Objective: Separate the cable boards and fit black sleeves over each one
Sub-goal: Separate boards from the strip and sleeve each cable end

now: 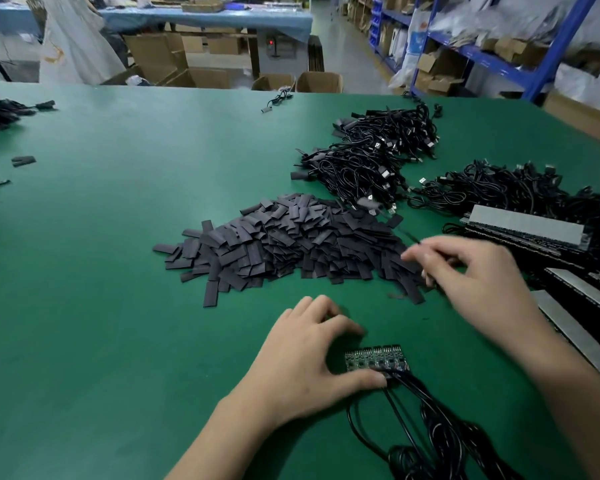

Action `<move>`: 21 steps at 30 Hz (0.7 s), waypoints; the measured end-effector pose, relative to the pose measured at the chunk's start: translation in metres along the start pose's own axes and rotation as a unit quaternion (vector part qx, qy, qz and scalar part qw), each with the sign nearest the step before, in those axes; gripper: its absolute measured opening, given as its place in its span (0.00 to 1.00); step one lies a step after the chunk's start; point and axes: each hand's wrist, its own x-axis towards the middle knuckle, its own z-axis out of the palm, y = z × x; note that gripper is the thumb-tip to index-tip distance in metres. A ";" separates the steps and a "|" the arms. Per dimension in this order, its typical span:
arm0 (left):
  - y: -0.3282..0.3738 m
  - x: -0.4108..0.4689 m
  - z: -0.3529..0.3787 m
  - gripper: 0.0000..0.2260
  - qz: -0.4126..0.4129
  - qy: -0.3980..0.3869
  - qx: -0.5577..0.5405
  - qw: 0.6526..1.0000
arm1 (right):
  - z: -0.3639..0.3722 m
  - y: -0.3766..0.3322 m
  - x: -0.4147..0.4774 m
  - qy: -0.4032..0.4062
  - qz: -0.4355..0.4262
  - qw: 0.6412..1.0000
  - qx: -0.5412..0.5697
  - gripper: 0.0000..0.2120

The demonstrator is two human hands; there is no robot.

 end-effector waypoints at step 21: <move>0.005 0.005 -0.006 0.12 -0.080 0.006 -0.472 0.878 | 0.022 -0.008 0.002 -0.084 0.047 0.993 0.067 0.17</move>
